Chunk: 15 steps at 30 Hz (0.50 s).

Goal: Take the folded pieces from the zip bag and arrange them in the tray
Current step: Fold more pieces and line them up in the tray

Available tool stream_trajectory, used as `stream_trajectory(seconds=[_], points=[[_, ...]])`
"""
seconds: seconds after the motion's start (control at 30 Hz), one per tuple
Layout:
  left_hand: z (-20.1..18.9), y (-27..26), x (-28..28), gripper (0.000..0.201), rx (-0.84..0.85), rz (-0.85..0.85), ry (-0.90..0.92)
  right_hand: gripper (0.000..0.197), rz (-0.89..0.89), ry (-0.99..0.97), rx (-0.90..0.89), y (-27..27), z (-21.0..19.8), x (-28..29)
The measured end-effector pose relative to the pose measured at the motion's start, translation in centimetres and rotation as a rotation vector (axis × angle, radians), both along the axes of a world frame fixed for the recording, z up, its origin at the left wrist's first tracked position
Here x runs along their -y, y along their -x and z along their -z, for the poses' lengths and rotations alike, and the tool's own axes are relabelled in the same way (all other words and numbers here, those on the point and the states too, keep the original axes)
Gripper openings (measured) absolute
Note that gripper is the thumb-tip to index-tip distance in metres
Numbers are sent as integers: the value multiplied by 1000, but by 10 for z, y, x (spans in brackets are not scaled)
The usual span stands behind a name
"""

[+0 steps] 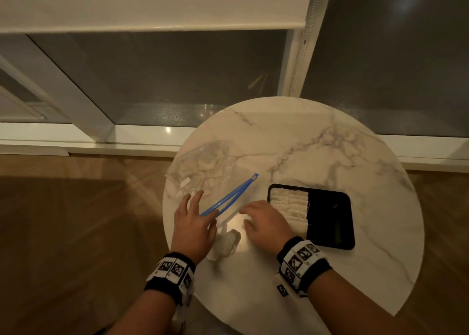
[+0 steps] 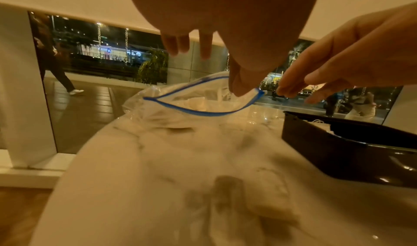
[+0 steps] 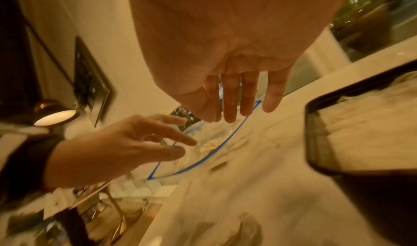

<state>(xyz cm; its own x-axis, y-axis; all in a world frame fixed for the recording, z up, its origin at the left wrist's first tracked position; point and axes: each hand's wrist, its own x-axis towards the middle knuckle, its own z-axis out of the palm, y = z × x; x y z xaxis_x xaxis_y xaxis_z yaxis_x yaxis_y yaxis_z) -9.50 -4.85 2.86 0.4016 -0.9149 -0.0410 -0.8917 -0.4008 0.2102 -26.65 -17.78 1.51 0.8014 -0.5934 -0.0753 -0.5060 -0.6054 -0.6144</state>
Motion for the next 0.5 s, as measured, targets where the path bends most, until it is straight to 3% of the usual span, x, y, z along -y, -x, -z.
stream_trajectory(seconds=[0.13,0.3,0.4,0.5], points=[[2,-28,-1,42,-20,69,-145,41,-157,167,-94,-40,2,-17],[1,-44,0,71,-84,90,-101,39,-218,378,-154,-75,2,-30],[-1,-53,2,94,-117,117,-18,42,-227,337,-234,-91,-2,-29],[0,-63,-2,104,-126,122,52,40,-195,310,-365,-106,-7,-29]])
